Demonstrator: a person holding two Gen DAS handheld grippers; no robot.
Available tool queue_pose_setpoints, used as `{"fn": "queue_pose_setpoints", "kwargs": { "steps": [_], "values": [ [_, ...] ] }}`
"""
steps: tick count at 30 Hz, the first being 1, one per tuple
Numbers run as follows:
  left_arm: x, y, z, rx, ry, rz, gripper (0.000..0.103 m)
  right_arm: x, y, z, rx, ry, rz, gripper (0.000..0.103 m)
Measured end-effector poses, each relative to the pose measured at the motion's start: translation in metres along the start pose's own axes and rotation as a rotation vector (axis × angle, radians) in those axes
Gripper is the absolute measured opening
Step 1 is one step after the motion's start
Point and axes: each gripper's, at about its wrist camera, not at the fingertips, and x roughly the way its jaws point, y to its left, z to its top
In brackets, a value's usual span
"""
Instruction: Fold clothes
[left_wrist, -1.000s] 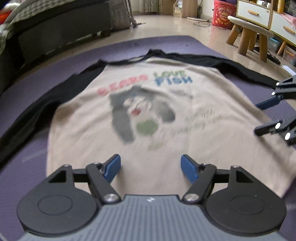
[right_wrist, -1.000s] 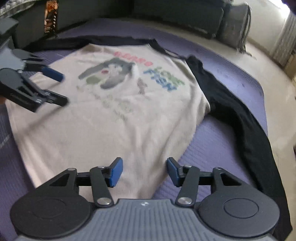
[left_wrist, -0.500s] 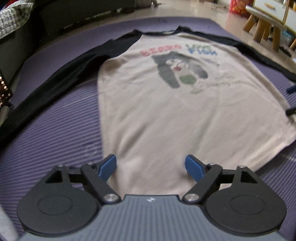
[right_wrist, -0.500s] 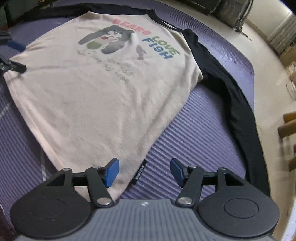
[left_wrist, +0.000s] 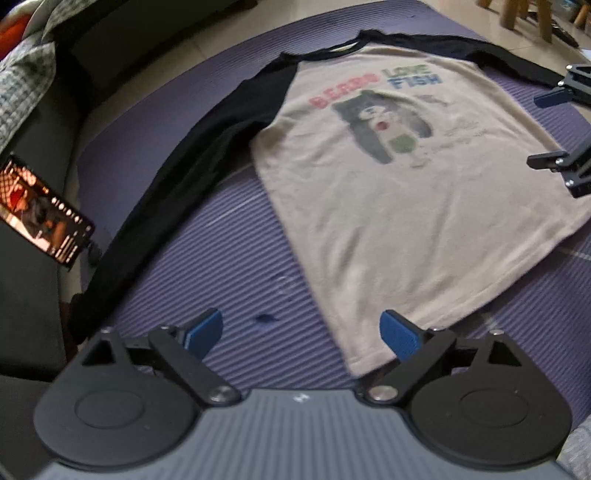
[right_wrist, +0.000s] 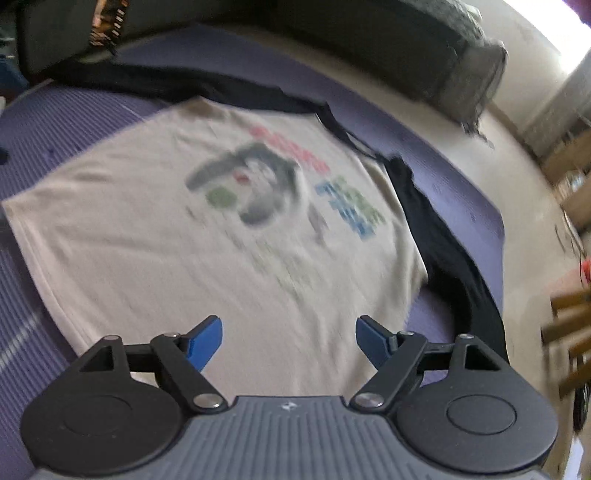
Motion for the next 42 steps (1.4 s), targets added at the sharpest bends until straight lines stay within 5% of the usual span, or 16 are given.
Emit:
{"fn": "queue_pose_setpoints", "kwargs": {
  "steps": [7, 17, 24, 29, 30, 33, 39, 41, 42],
  "values": [
    [0.050, 0.069, -0.016, -0.080, -0.036, 0.128, 0.093, 0.028, 0.025, 0.058, -0.021, -0.086, 0.022, 0.080],
    [0.081, 0.195, -0.060, -0.512, -0.171, 0.357, 0.093, 0.095, 0.057, 0.193, 0.100, -0.259, 0.145, 0.080],
    [0.077, 0.197, -0.085, -0.538, -0.188, 0.360, 0.090, 0.119, 0.155, 0.268, -0.162, -0.392, 0.411, 0.068],
    [0.064, 0.199, -0.094, -0.600, -0.234, 0.399, 0.089, 0.133, 0.223, 0.291, -0.360, -0.426, 0.472, 0.060],
    [0.061, 0.199, -0.097, -0.625, -0.239, 0.419, 0.083, 0.135, 0.237, 0.294, -0.402, -0.440, 0.480, 0.060],
    [0.050, 0.206, -0.110, -0.724, -0.280, 0.412, 0.082, 0.145, 0.254, 0.306, -0.436, -0.446, 0.499, 0.060],
    [0.046, 0.201, -0.107, -0.706, -0.310, 0.386, 0.088, 0.168, 0.269, 0.311, -0.463, -0.411, 0.525, 0.060],
    [0.046, 0.202, -0.108, -0.711, -0.318, 0.377, 0.090, 0.176, 0.270, 0.311, -0.432, -0.402, 0.534, 0.049],
    [0.044, 0.203, -0.109, -0.718, -0.324, 0.373, 0.090, 0.180, 0.264, 0.315, -0.347, -0.369, 0.568, 0.021]
  ]
}}
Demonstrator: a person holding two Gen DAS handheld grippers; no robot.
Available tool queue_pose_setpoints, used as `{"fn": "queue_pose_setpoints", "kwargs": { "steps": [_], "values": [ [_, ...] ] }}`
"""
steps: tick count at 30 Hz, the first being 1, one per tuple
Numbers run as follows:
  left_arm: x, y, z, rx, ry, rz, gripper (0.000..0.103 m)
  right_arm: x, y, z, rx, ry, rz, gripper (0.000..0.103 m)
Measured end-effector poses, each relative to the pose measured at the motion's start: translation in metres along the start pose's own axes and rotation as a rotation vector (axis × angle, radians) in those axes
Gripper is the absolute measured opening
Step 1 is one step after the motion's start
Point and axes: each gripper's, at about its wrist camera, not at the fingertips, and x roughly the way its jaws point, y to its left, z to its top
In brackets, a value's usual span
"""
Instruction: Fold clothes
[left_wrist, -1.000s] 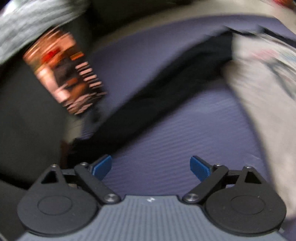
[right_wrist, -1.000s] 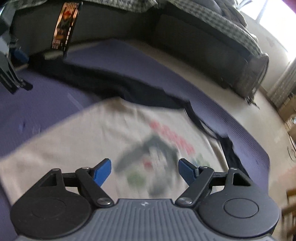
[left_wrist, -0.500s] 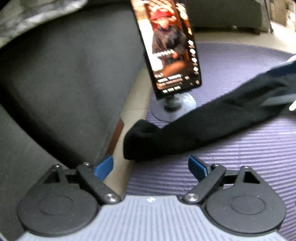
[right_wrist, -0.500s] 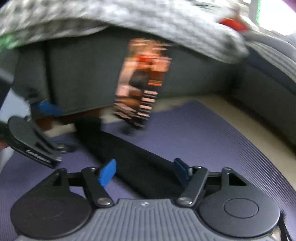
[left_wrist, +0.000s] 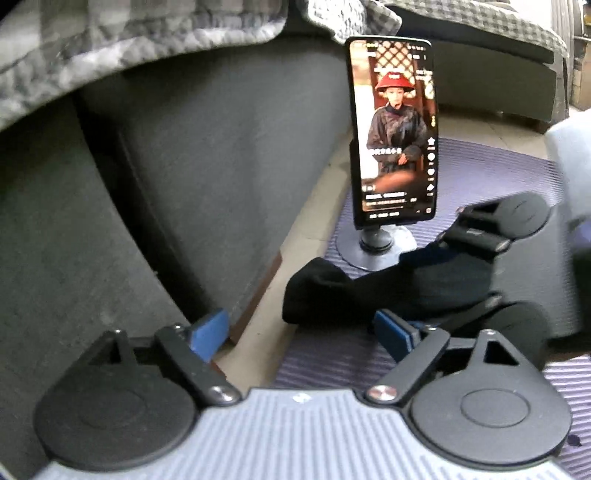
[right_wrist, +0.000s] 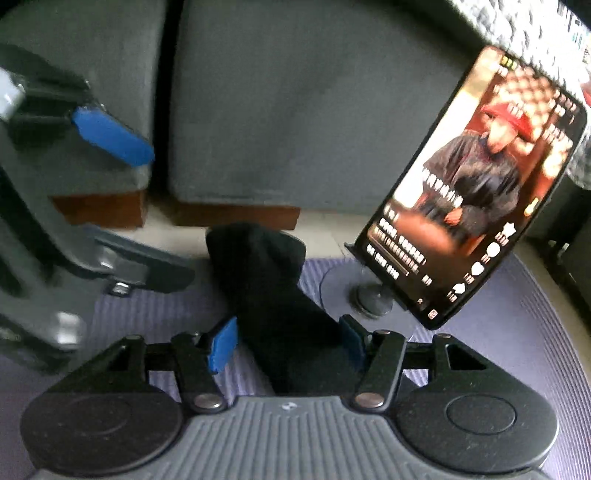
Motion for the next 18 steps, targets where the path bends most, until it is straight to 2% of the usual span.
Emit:
{"fn": "queue_pose_setpoints", "kwargs": {
  "steps": [1, 4, 6, 8, 10, 12, 13, 14, 15, 16, 18],
  "values": [
    [-0.001, 0.001, 0.000, -0.007, -0.003, -0.002, 0.090, 0.000, -0.006, 0.000, 0.065, -0.002, 0.006, 0.018],
    [-0.006, 0.008, -0.005, -0.029, -0.017, -0.037, 0.093, -0.008, -0.046, -0.012, 0.423, -0.052, 0.094, 0.015],
    [-0.007, 0.008, -0.005, -0.041, -0.022, -0.071, 0.093, -0.017, -0.070, -0.027, 0.609, -0.090, 0.161, 0.015],
    [-0.006, 0.008, -0.006, -0.047, -0.022, -0.088, 0.093, -0.019, -0.079, -0.036, 0.691, -0.114, 0.234, 0.015],
    [-0.008, 0.009, -0.007, -0.063, -0.041, -0.086, 0.093, -0.023, -0.084, -0.043, 0.714, -0.125, 0.305, 0.015],
    [-0.011, 0.011, -0.009, -0.074, -0.074, -0.081, 0.093, -0.022, -0.083, -0.047, 0.698, -0.098, 0.373, 0.017],
    [-0.011, 0.012, -0.008, -0.076, -0.082, -0.084, 0.093, -0.021, -0.082, -0.047, 0.685, -0.079, 0.387, 0.023],
    [-0.010, 0.013, -0.008, -0.076, -0.082, -0.086, 0.094, -0.019, -0.078, -0.046, 0.648, -0.040, 0.378, 0.025],
    [-0.005, 0.012, -0.005, -0.073, -0.068, -0.082, 0.094, -0.021, -0.073, -0.045, 0.606, -0.033, 0.363, 0.032],
    [-0.001, 0.012, -0.002, -0.073, -0.056, -0.077, 0.094, -0.023, -0.071, -0.044, 0.596, -0.037, 0.360, 0.045],
    [0.006, 0.011, 0.000, -0.074, -0.023, -0.072, 0.094, -0.032, -0.072, -0.040, 0.602, -0.062, 0.348, 0.055]
  ]
}}
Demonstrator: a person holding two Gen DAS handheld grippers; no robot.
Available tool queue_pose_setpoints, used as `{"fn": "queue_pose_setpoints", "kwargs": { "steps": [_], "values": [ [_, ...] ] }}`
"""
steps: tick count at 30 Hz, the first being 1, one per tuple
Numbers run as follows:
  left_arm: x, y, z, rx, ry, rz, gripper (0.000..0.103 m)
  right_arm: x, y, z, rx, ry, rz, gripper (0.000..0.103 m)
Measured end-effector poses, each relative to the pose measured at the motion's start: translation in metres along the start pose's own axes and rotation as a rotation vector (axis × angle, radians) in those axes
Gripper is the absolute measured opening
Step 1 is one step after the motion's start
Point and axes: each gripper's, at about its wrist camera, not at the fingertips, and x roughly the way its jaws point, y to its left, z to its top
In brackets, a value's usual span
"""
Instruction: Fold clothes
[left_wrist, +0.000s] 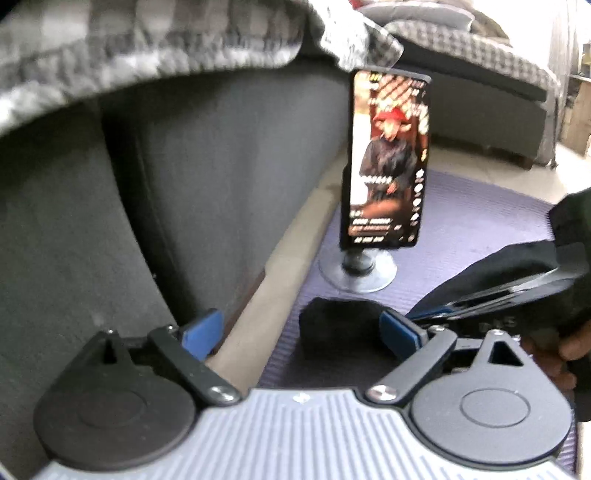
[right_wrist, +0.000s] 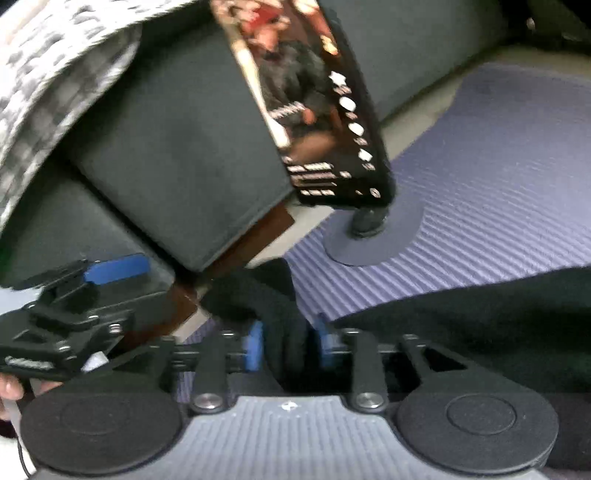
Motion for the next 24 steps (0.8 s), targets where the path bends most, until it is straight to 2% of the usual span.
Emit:
{"fn": "queue_pose_setpoints", "kwargs": {
  "steps": [3, 6, 8, 10, 15, 18, 20, 21, 23, 24],
  "values": [
    [0.010, 0.001, 0.002, 0.003, 0.049, -0.001, 0.094, -0.012, -0.002, 0.007, -0.009, -0.039, -0.006, 0.055],
    [0.020, 0.001, 0.003, -0.006, 0.093, -0.015, 0.093, -0.022, -0.009, 0.015, -0.050, -0.048, -0.089, 0.055],
    [0.027, 0.001, 0.003, -0.017, 0.116, -0.032, 0.092, -0.027, -0.007, 0.019, -0.167, -0.037, -0.205, 0.054],
    [0.034, 0.003, 0.003, -0.030, 0.156, -0.062, 0.084, -0.029, -0.004, 0.022, -0.298, -0.007, -0.301, 0.054],
    [0.045, 0.009, 0.001, -0.059, 0.220, -0.092, 0.076, -0.020, -0.008, 0.028, -0.481, 0.099, -0.395, 0.053],
    [0.052, 0.009, -0.001, -0.065, 0.245, -0.114, 0.059, -0.005, -0.010, 0.026, -0.552, 0.151, -0.386, 0.043],
    [0.056, 0.007, -0.001, -0.060, 0.248, -0.124, 0.056, -0.001, -0.008, 0.026, -0.558, 0.167, -0.355, 0.027],
    [0.056, 0.006, -0.001, -0.057, 0.246, -0.125, 0.052, 0.001, -0.007, 0.026, -0.560, 0.174, -0.339, 0.013],
    [0.055, 0.007, -0.001, -0.053, 0.237, -0.133, 0.045, 0.001, -0.001, 0.024, -0.608, 0.193, -0.340, 0.007],
    [0.053, 0.008, -0.001, -0.051, 0.233, -0.139, 0.037, -0.001, 0.002, 0.022, -0.636, 0.200, -0.348, 0.004]
  ]
}}
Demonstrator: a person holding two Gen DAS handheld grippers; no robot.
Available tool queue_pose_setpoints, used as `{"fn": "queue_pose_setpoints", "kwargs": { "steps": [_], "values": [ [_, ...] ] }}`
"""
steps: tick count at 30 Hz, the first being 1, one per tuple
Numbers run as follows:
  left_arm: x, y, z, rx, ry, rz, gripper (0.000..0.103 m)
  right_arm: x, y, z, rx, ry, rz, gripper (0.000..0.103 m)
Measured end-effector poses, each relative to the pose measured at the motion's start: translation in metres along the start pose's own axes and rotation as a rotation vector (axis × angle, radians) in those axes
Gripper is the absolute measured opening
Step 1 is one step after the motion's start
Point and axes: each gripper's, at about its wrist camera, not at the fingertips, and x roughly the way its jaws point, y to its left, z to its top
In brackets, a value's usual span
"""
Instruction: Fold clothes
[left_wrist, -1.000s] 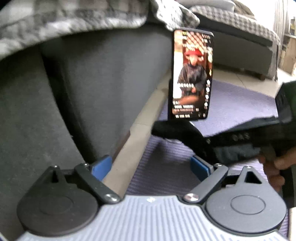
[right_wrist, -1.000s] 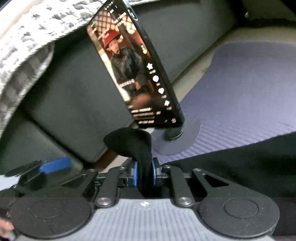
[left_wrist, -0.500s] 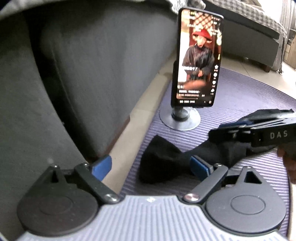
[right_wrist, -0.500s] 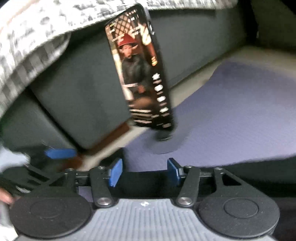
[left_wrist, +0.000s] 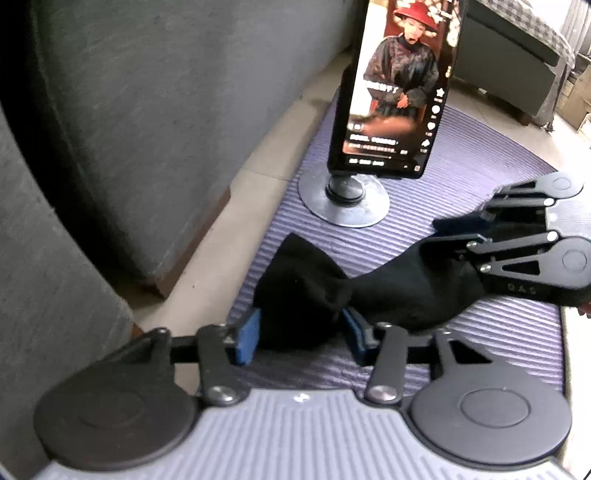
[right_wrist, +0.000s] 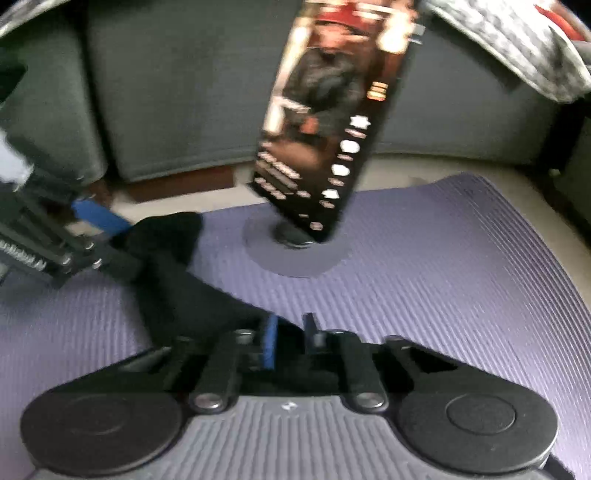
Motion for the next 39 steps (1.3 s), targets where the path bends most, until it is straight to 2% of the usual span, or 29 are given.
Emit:
{"fn": "queue_pose_setpoints", "kwargs": {
  "steps": [1, 3, 5, 7, 9, 10, 11, 15, 20, 23, 26, 30, 32, 33, 34, 36, 39],
  "values": [
    [-0.001, 0.000, -0.001, 0.004, -0.002, -0.004, 0.031, -0.003, 0.003, 0.000, -0.028, 0.005, -0.009, 0.000],
    [-0.002, -0.001, -0.001, 0.015, -0.003, -0.007, 0.032, -0.011, 0.000, -0.001, -0.023, -0.029, -0.047, 0.000],
    [-0.003, -0.002, -0.002, 0.020, -0.002, -0.001, 0.044, -0.019, -0.003, -0.003, 0.007, -0.086, -0.113, 0.000],
    [-0.004, -0.002, -0.002, 0.020, -0.009, 0.006, 0.074, -0.020, -0.004, -0.004, 0.028, -0.115, -0.192, 0.000],
    [-0.005, -0.002, -0.001, 0.018, -0.016, 0.010, 0.078, -0.013, -0.006, -0.006, 0.027, -0.089, -0.311, 0.000],
    [-0.005, -0.001, -0.001, 0.018, -0.015, 0.011, 0.078, -0.009, -0.008, -0.007, 0.037, -0.075, -0.326, 0.001],
    [-0.004, -0.001, -0.001, 0.016, -0.011, 0.011, 0.079, -0.003, -0.012, -0.008, 0.077, -0.046, -0.321, 0.002],
    [-0.002, 0.003, -0.001, 0.002, 0.006, 0.017, 0.079, -0.012, -0.012, -0.006, 0.152, -0.086, -0.312, 0.030],
    [0.000, 0.006, 0.002, 0.005, -0.016, 0.027, 0.078, -0.020, -0.003, -0.006, 0.139, -0.142, -0.252, 0.030],
    [0.001, 0.003, 0.008, 0.043, -0.061, 0.032, 0.076, -0.017, 0.016, -0.004, 0.085, -0.162, -0.160, 0.030],
    [0.004, 0.002, 0.015, 0.050, -0.075, 0.011, 0.069, -0.011, 0.033, -0.007, 0.026, -0.140, -0.095, 0.030],
    [0.021, 0.002, 0.025, 0.053, -0.076, 0.005, 0.055, -0.002, 0.047, -0.013, -0.007, -0.101, -0.093, 0.028],
    [0.025, 0.001, 0.028, 0.053, -0.073, -0.011, 0.044, 0.001, 0.048, -0.015, -0.001, -0.100, -0.090, 0.026],
    [0.028, 0.001, 0.029, 0.057, -0.072, -0.025, 0.028, 0.002, 0.047, -0.014, 0.003, -0.100, -0.093, 0.012],
    [0.030, 0.000, 0.029, 0.068, -0.074, -0.031, 0.012, 0.003, 0.047, -0.014, 0.007, -0.099, -0.097, 0.006],
    [0.023, -0.004, 0.028, 0.110, -0.071, -0.017, 0.010, 0.000, 0.046, -0.013, 0.023, -0.119, -0.092, 0.003],
    [0.009, -0.012, 0.032, 0.192, -0.057, 0.063, 0.009, -0.010, 0.048, -0.013, 0.034, -0.148, -0.048, 0.002]
  ]
}}
